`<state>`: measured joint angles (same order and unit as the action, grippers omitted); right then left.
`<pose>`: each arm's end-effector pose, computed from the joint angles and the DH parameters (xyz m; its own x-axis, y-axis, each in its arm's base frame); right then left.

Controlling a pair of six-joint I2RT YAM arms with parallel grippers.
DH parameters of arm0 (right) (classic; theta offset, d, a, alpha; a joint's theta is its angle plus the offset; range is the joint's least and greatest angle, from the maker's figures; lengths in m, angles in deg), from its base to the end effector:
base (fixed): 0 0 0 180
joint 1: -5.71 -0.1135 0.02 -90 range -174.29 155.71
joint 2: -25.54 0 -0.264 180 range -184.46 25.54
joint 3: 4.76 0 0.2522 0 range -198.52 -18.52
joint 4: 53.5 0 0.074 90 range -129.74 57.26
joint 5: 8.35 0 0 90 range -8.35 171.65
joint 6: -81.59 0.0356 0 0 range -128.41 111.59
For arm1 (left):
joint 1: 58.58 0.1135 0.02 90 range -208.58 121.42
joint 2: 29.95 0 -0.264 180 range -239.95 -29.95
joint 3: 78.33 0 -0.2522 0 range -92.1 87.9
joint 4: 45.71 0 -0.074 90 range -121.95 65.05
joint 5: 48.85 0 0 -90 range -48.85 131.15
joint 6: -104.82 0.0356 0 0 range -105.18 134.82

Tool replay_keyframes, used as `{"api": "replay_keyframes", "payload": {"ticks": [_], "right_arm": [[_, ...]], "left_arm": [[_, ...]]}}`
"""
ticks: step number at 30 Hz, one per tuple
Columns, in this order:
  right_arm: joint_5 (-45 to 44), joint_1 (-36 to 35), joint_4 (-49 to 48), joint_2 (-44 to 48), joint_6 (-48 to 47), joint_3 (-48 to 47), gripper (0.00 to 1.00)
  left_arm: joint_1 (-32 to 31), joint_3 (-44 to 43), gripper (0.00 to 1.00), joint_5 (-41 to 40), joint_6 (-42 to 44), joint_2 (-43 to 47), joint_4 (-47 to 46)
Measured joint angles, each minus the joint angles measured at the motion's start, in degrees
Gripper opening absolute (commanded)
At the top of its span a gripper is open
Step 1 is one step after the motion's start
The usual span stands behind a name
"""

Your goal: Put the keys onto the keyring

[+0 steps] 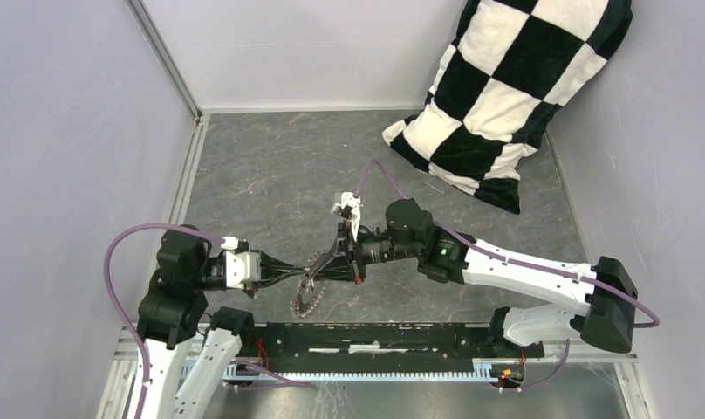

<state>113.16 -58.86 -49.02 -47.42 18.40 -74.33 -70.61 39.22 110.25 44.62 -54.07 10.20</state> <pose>0.1111 0.2769 0.3367 -0.5000 -0.1561 -0.8518 -0.8591 -0.0348 0.5107 0.0513 -0.0449 0.3516 0.2135 0.1358 -0.9675 0.9672 0.1104 0.2289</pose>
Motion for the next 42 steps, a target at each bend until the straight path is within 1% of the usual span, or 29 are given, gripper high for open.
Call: {"api": "replay_keyframes", "payload": {"ticks": [8,27,42], "right_arm": [[-1.84,0.76,-0.04,0.15,0.63,0.00,0.00],[-1.97,1.44,-0.17,1.68,1.36,0.83,0.00],[0.74,1.49,0.33,1.88,1.05,1.20,0.00]], "left_arm": [[0.00,0.00,0.02,-0.02,0.31,0.02,0.02],[0.00,0.00,0.02,-1.51,0.39,0.00,0.04],[0.00,0.00,0.02,-2.58,0.35,-0.04,-0.28]]}}
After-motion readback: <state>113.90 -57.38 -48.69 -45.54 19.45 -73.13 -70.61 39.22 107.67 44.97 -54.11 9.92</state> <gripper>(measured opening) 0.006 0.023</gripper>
